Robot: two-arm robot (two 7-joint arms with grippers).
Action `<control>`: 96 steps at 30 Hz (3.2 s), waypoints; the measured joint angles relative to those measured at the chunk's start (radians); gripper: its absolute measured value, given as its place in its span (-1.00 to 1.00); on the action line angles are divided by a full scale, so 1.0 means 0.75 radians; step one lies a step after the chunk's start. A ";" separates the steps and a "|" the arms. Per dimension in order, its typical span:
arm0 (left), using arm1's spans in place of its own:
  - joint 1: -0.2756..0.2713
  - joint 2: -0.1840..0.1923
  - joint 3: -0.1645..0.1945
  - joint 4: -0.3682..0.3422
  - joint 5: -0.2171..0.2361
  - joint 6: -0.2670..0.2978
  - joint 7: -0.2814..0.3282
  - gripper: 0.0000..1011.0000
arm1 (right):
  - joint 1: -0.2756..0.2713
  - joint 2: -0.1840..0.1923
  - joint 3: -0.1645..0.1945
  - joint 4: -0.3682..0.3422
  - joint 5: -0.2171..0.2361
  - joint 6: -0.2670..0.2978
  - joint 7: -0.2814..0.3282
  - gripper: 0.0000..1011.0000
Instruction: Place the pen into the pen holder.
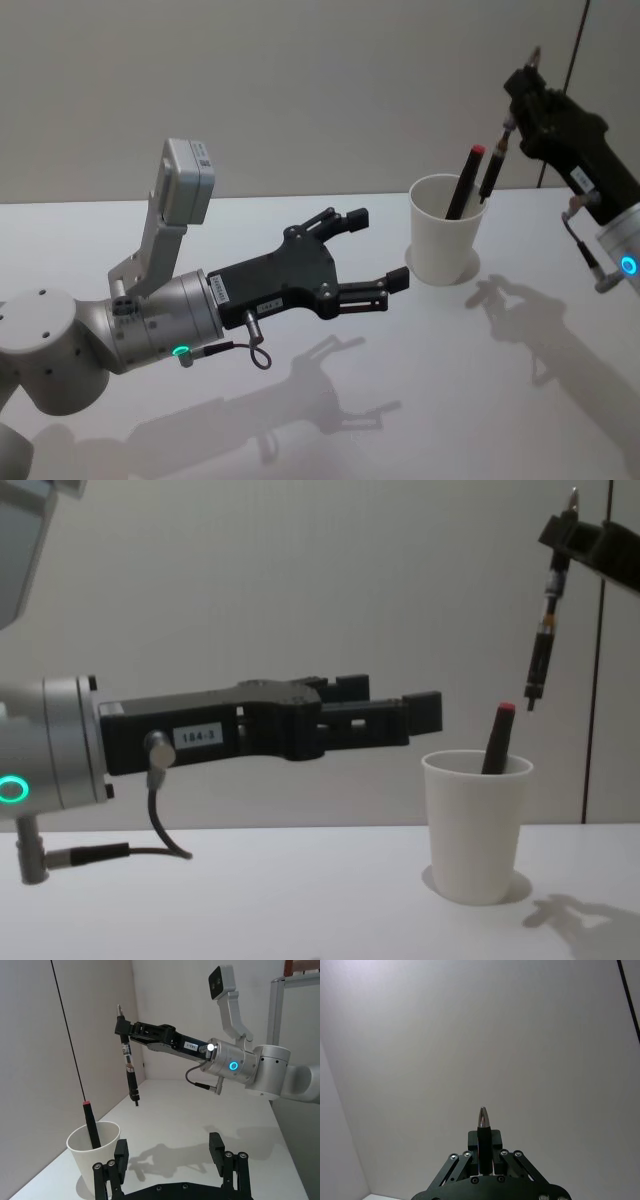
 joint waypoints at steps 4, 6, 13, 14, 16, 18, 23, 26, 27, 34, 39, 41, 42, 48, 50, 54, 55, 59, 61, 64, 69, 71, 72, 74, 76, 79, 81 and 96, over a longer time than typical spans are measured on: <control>0.000 0.000 0.000 0.000 0.000 0.000 0.000 0.98 | 0.029 -0.006 0.002 0.035 -0.036 -0.012 -0.004 -0.70; 0.000 0.000 0.000 0.000 0.000 0.000 0.000 0.98 | 0.046 -0.011 0.002 0.057 -0.056 -0.018 -0.005 -0.70; 0.000 0.000 0.000 0.000 0.000 0.000 0.000 0.98 | 0.098 -0.031 -0.002 0.131 -0.114 -0.032 -0.004 -0.70; 0.000 0.000 0.000 0.000 0.000 0.000 0.000 0.98 | 0.105 -0.033 -0.003 0.142 -0.120 -0.034 -0.003 -0.70; 0.000 0.000 0.000 0.000 0.000 0.000 0.000 0.98 | 0.120 -0.040 -0.006 0.166 -0.140 -0.038 -0.001 -0.70; 0.000 0.000 0.000 0.000 0.000 0.000 0.000 0.98 | 0.130 -0.044 -0.008 0.182 -0.152 -0.041 0.000 -0.70; 0.000 0.000 0.000 0.000 0.000 0.000 0.000 0.98 | 0.169 -0.062 -0.017 0.243 -0.196 -0.054 0.007 -0.70; 0.000 0.000 0.000 0.000 0.000 0.000 0.000 0.98 | 0.187 -0.071 -0.022 0.277 -0.221 -0.063 0.012 -0.70; 0.000 0.000 0.000 0.000 0.000 0.000 0.000 0.98 | 0.193 -0.074 -0.024 0.288 -0.227 -0.065 0.013 -0.70; 0.000 0.000 0.000 0.000 0.000 0.000 0.000 0.98 | 0.235 -0.096 -0.037 0.371 -0.285 -0.091 0.025 -0.70; 0.000 0.000 0.000 0.000 0.000 0.000 0.000 0.98 | 0.263 -0.114 -0.049 0.432 -0.324 -0.110 0.034 -0.70; 0.000 0.000 0.000 0.000 0.000 0.000 0.000 0.98 | 0.271 -0.119 -0.053 0.450 -0.334 -0.114 0.036 -0.70; 0.000 0.000 0.000 0.000 0.000 0.000 0.000 0.98 | 0.278 -0.124 -0.057 0.466 -0.344 -0.118 0.038 -0.70; 0.000 0.000 0.000 0.000 0.000 0.000 0.000 0.98 | 0.298 -0.139 -0.068 0.516 -0.373 -0.130 0.044 -0.69; 0.000 0.000 0.000 0.000 0.000 0.000 0.000 0.98 | 0.301 -0.141 -0.070 0.524 -0.378 -0.132 0.045 -0.61; 0.000 0.000 0.000 0.000 0.000 0.000 0.000 0.98 | 0.310 -0.147 -0.075 0.544 -0.390 -0.137 0.048 -0.40; 0.000 0.000 0.000 0.000 0.000 0.000 0.000 0.98 | 0.311 -0.148 -0.076 0.547 -0.391 -0.138 0.048 -0.33; 0.000 0.000 0.000 0.000 0.000 0.000 0.000 0.98 | 0.316 -0.152 -0.078 0.559 -0.398 -0.142 0.050 -0.05; 0.000 0.000 0.000 0.000 0.000 0.000 0.000 0.98 | 0.318 -0.153 -0.080 0.565 -0.401 -0.143 0.050 0.07; 0.000 0.000 0.000 0.000 0.000 0.000 0.000 0.98 | 0.320 -0.155 -0.081 0.571 -0.405 -0.144 0.051 0.25; 0.000 0.000 0.000 0.000 0.000 0.000 0.000 0.98 | 0.323 -0.157 -0.082 0.577 -0.409 -0.145 0.052 0.50; 0.000 0.000 0.000 0.000 0.000 0.000 0.000 0.98 | 0.324 -0.157 -0.082 0.577 -0.409 -0.146 0.052 0.61; 0.000 0.000 0.000 0.000 0.000 0.000 0.000 0.98 | 0.323 -0.157 -0.082 0.577 -0.409 -0.146 0.052 0.68; 0.000 0.000 0.000 0.000 0.000 0.000 0.000 0.98 | 0.321 -0.157 -0.082 0.571 -0.405 -0.146 0.052 0.83; 0.000 0.000 0.000 0.000 0.000 0.000 0.000 0.98 | 0.314 -0.154 -0.081 0.558 -0.397 -0.146 0.049 0.95; 0.000 0.000 0.000 0.000 0.000 0.000 0.000 0.98 | 0.304 -0.150 -0.078 0.540 -0.387 -0.146 0.042 0.98; 0.000 0.000 0.000 0.000 0.000 0.000 0.000 0.98 | 0.292 -0.144 -0.074 0.519 -0.377 -0.145 0.030 0.98; 0.000 0.000 0.000 0.000 0.000 0.000 0.000 0.98 | 0.164 -0.078 -0.033 0.328 -0.329 -0.135 -0.123 0.98</control>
